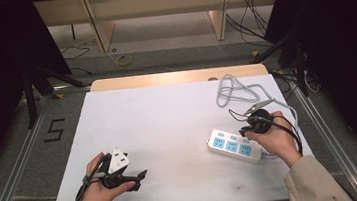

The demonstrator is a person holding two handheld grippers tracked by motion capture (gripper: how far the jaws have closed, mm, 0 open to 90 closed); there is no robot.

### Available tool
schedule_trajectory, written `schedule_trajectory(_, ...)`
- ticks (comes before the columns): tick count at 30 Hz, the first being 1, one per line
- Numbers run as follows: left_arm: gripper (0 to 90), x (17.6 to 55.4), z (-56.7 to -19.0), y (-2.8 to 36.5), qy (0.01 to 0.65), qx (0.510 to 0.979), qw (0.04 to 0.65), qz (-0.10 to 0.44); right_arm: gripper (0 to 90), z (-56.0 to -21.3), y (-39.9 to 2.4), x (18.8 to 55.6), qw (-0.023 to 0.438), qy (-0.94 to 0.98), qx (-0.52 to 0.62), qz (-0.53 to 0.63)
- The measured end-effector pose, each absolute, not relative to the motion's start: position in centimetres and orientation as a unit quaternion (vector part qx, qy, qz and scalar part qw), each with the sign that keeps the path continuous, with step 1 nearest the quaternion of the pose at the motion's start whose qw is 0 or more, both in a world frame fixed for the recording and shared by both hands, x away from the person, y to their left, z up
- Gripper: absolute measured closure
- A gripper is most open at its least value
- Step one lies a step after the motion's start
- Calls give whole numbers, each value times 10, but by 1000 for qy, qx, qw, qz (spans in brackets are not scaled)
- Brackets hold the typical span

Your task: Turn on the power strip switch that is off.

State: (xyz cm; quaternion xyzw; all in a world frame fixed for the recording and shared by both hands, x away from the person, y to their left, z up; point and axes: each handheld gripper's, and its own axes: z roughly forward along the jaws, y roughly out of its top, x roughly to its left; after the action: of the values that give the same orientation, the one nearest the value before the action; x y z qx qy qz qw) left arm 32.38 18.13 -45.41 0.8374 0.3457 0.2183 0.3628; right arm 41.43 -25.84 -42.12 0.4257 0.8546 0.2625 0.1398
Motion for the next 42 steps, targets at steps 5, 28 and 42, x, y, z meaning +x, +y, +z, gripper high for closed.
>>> schedule_trajectory(5,155,324,-454,181,346,837,363,218,728,-420,-256,413,150,847,421,287)
schedule_trajectory(28,155,323,-454,181,345,837,364,218,501,-424,-232,398,154,849,359,357)
schedule_trajectory(42,154,322,-454,182,345,837,365,217,403,-425,-227,382,143,837,334,409)
